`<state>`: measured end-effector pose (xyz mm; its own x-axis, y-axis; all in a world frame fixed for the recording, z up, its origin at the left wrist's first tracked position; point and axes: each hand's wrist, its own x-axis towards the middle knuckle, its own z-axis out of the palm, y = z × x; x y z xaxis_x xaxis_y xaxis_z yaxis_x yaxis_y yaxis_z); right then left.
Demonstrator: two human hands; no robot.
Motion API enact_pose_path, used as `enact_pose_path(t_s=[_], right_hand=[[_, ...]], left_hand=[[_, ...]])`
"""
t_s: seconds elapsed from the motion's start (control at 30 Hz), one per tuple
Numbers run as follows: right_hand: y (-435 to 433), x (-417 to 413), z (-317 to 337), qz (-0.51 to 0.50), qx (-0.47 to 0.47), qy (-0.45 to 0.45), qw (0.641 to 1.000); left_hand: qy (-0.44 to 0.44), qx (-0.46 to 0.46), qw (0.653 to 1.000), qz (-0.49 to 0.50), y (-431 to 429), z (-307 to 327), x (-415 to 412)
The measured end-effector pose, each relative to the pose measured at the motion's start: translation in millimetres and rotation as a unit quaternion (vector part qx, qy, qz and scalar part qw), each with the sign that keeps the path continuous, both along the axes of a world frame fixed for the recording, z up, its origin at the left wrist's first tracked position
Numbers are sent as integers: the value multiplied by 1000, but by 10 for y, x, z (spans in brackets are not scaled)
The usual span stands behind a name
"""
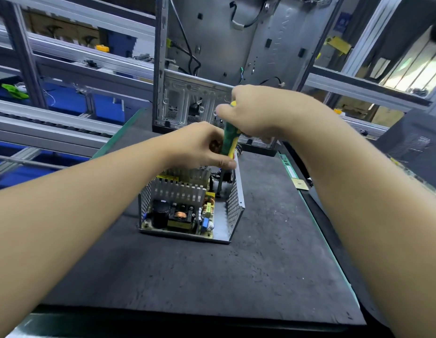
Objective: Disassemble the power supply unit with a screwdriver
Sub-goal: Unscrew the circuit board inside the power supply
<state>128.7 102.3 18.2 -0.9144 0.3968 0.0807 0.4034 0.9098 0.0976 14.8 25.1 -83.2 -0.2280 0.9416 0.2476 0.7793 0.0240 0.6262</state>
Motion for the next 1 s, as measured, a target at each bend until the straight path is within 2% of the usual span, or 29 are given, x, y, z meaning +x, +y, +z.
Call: enact_pose_path(t_s=[0.1, 0.2, 0.27, 0.4, 0.5, 0.6, 0.67, 0.73, 0.8, 0.87, 0.93, 1.0], right_hand=[[-2, 19, 63, 14, -56, -16, 998], [-30, 52, 92, 31, -112, -13, 993], [-39, 57, 74, 21, -107, -20, 994], [-27, 47, 40, -21, 0, -12, 1000], [-26, 26, 4, 28, 47, -31, 998], [-24, 33, 39, 20, -82, -7, 996], [-4, 40, 70, 24, -122, -3, 992], [0, 50, 61, 18, -120, -9, 993], [-28, 49, 31, 0, -103, -11, 995], [-56, 27, -18, -22, -54, 4, 998], [-57, -9, -56, -5, -1, 22, 1000], [-71, -12, -30, 7, -25, 15, 1000]], left_hand=[[-31, 14, 999, -18, -1, -13, -10], [-134, 36, 989, -42, -20, -46, -54], [-158, 41, 985, -47, -36, -52, -60], [-35, 74, 997, 8, 9, -25, -12], [-20, 32, 999, 20, 35, -21, -9], [-132, 48, 989, -42, -17, -31, -14], [-184, 61, 979, -55, -56, -36, -33], [-162, 55, 985, -31, -50, -22, -45], [-74, 47, 996, 14, -12, -6, -25], [-23, 40, 998, 34, 21, 2, 13], [-26, 23, 999, 16, 37, -4, 23], [-55, 15, 998, -18, 8, -16, 20]])
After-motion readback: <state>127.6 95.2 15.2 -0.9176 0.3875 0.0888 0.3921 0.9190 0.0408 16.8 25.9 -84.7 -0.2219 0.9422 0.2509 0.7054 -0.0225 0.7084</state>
